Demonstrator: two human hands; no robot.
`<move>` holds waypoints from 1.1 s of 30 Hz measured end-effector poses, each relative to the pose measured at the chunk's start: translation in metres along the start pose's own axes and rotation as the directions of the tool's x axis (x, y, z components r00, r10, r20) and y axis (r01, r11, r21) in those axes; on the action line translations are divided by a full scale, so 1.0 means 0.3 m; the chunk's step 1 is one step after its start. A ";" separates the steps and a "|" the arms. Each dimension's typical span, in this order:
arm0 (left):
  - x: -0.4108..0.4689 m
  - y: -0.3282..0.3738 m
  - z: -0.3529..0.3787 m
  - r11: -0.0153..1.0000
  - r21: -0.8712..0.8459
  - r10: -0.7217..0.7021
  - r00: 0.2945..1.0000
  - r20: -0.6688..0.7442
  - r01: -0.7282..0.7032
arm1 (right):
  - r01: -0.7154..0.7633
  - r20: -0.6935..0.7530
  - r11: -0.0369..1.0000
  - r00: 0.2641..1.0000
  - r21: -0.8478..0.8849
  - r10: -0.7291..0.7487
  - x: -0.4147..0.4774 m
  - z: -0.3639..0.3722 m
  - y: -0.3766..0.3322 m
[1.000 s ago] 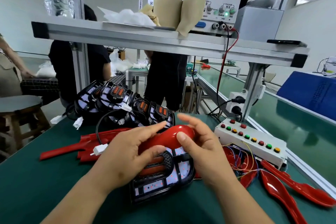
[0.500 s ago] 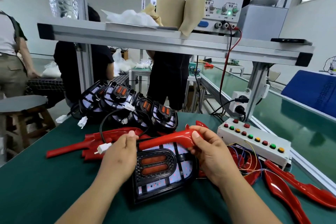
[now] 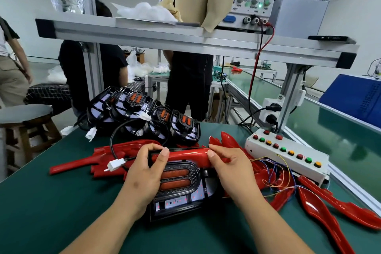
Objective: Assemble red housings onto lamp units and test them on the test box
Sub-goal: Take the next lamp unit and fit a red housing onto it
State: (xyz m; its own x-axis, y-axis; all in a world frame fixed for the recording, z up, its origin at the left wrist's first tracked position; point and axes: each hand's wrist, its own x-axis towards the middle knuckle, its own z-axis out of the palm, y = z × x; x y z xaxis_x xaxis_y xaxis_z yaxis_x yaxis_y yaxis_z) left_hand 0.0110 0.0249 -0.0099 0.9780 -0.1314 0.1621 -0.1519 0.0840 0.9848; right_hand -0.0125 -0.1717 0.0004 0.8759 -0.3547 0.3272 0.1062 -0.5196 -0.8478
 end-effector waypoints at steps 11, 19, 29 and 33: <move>0.011 -0.020 -0.001 0.989 -0.150 -0.004 1.000 0.008 0.005 | 0.035 -0.029 0.996 0.999 0.083 -0.033 -0.006 0.012 -0.002; 0.016 -0.022 -0.003 0.979 -0.206 -0.006 0.999 0.034 0.013 | 0.088 -0.040 0.994 0.995 -0.069 -0.091 -0.015 0.019 0.001; 0.017 -0.023 -0.002 0.966 -0.254 -0.034 0.998 0.048 0.045 | 0.005 -0.036 0.993 0.999 -0.122 -0.009 -0.014 0.022 0.017; 0.019 -0.016 -0.012 0.944 -0.325 -0.054 0.998 0.026 0.060 | 0.018 0.133 0.999 0.991 -0.047 -0.012 -0.008 0.011 0.017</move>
State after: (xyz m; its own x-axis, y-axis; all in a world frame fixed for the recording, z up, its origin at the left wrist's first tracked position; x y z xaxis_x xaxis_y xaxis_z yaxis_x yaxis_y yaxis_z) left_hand 0.0179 0.0272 -0.0140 0.9807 -0.1616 0.1098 -0.0382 0.3921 0.9191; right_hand -0.0124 -0.1710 -0.0059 0.9295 -0.2419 0.2783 0.0996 -0.5621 -0.8211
